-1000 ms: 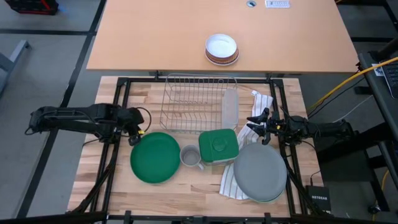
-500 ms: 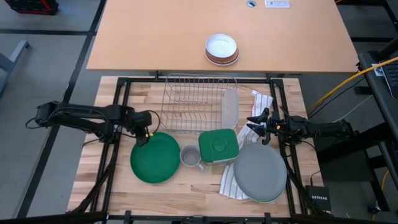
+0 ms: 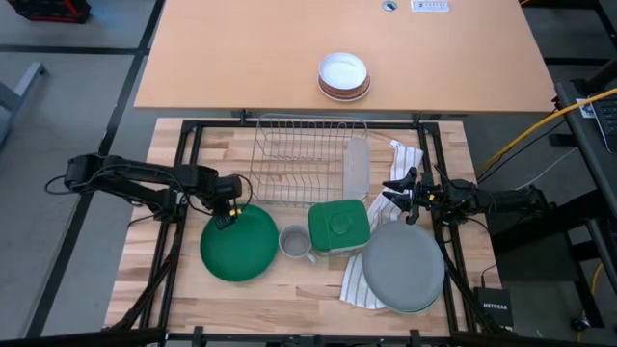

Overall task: Sort dishes
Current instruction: Put the green plate in the dish rack

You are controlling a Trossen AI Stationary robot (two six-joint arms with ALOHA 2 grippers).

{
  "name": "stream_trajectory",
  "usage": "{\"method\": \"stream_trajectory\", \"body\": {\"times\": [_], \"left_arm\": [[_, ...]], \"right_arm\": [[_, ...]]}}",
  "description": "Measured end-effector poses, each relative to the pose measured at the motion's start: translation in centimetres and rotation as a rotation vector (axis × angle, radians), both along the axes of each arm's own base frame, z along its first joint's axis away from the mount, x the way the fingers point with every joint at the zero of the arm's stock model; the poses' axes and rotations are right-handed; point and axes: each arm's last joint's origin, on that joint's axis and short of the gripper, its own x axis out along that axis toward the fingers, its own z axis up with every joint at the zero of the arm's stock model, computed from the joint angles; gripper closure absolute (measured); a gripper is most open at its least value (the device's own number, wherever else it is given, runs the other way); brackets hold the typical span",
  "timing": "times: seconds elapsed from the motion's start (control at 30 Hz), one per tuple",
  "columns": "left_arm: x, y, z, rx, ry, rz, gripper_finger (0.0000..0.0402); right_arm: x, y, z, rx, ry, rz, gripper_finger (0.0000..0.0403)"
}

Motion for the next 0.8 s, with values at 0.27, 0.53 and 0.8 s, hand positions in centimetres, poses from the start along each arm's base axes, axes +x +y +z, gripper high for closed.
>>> {"method": "stream_trajectory", "body": {"times": [0.27, 0.53, 0.8], "left_arm": [[0.0, 0.0, 0.1, -0.005, -0.006, 0.013, 0.0388], [0.0, 0.0, 1.6, -0.003, -0.028, 0.018, 0.0396], [0.2, 0.0, 4.7, 0.017, -0.050, -0.007, 0.0398]], "right_arm": [[0.0, 0.0, 0.0, 0.000, 0.000, 0.000, 0.0230], [0.0, 0.0, 0.0, 0.000, -0.001, 0.000, 0.0230], [0.0, 0.0, 0.0, 0.000, -0.002, 0.000, 0.0230]]}}
